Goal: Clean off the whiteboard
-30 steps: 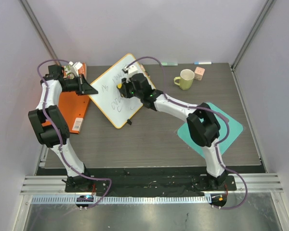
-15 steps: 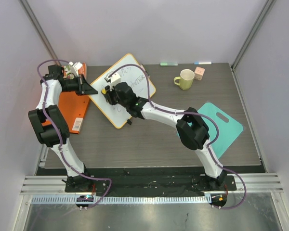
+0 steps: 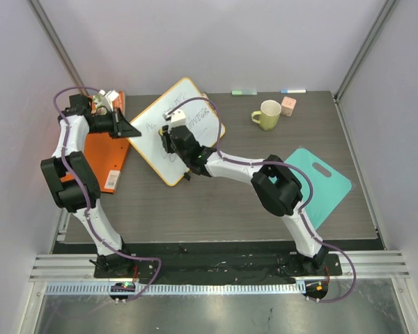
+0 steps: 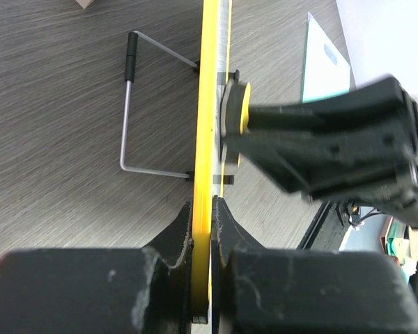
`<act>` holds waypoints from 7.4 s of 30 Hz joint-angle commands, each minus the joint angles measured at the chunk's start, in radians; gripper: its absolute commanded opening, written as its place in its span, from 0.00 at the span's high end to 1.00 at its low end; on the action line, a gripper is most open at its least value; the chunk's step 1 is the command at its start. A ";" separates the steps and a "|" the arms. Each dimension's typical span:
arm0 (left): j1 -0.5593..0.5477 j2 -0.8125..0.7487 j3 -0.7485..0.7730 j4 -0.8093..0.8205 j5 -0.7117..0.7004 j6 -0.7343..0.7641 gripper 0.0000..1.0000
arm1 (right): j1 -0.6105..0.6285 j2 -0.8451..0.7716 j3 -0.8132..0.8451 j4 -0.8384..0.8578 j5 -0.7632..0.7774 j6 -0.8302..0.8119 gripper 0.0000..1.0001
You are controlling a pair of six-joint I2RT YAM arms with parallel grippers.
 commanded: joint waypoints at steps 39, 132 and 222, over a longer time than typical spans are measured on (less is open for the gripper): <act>-0.016 0.010 0.024 -0.016 -0.221 0.140 1.00 | 0.046 -0.097 -0.340 0.028 0.430 0.543 0.99; -0.026 -0.085 0.013 -0.132 -0.219 0.226 1.00 | -0.055 0.175 0.249 -0.063 -0.214 0.388 0.99; -0.062 -0.179 -0.100 -0.123 -0.313 0.298 1.00 | -0.251 0.270 0.387 0.043 -0.030 0.597 0.99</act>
